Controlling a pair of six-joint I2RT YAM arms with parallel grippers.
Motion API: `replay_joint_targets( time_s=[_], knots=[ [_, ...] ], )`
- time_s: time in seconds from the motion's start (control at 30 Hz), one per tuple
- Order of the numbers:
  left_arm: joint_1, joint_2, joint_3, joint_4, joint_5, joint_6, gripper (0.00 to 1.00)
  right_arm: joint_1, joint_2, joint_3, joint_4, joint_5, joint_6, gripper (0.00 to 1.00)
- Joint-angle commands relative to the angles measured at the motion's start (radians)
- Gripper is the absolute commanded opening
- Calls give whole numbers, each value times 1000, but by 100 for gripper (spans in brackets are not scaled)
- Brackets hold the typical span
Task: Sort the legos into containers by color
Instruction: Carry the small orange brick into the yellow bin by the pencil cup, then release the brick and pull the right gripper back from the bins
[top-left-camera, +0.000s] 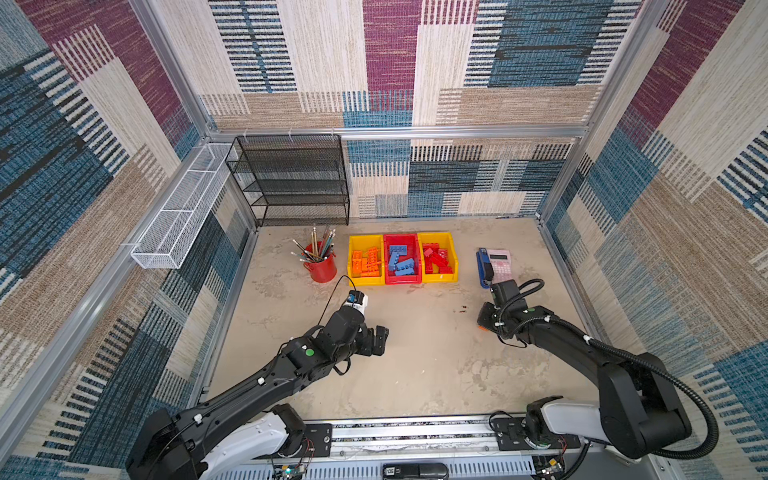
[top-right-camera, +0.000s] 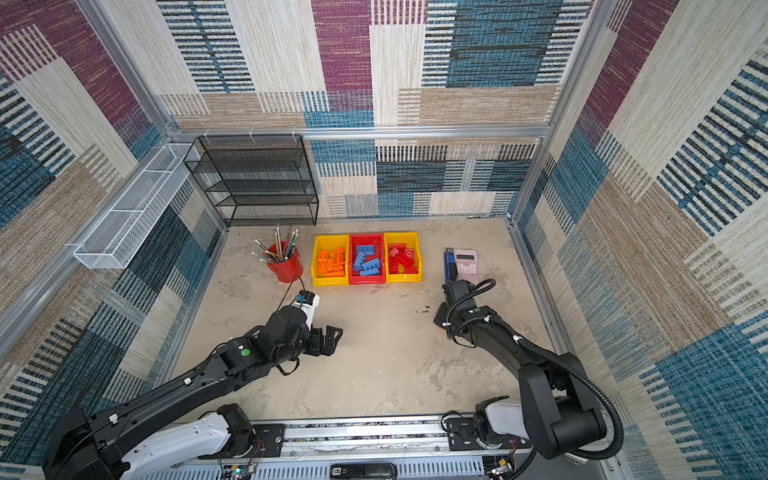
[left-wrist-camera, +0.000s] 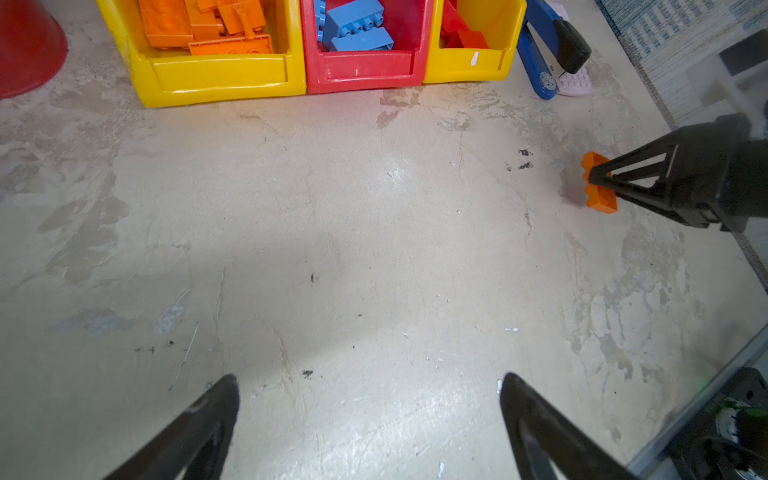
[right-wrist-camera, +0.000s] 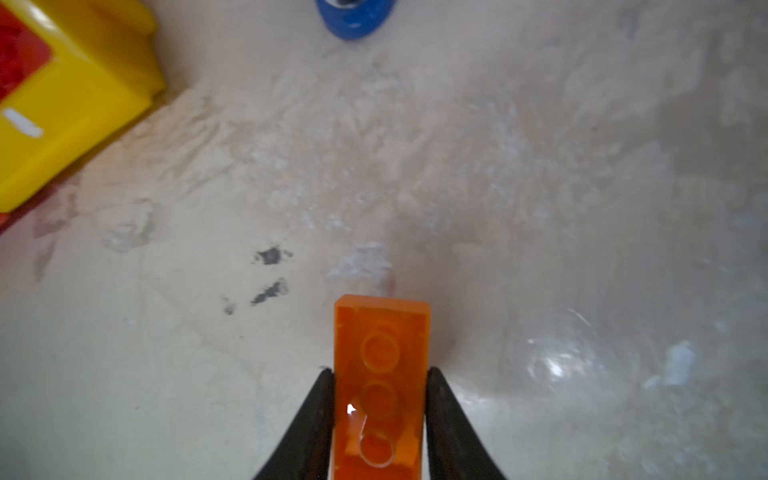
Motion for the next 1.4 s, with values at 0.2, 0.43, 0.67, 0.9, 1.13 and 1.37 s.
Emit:
replay_joint_targets(
  time_s=[0.2, 0.43, 0.67, 0.9, 1.13, 1.37],
  knots=[
    [135, -98, -64, -73, 42, -59, 99, 170, 265, 402, 95, -119, -155, 35],
    [194, -134, -54, -143, 21, -71, 99, 249, 578, 824, 137, -228, -250, 35],
    [213, -120, -16, -186, 0, -81, 99, 295, 869, 1206, 112, -297, -352, 35],
    [221, -103, 16, -214, -25, -79, 99, 310, 1071, 1452, 67, -348, -387, 52],
    [230, -111, 47, -238, -79, -59, 99, 318, 1056, 1514, 3, -327, -436, 99],
    [231, -149, 71, -183, -226, 42, 99, 317, 663, 1019, 148, -246, -482, 99]
  ],
)
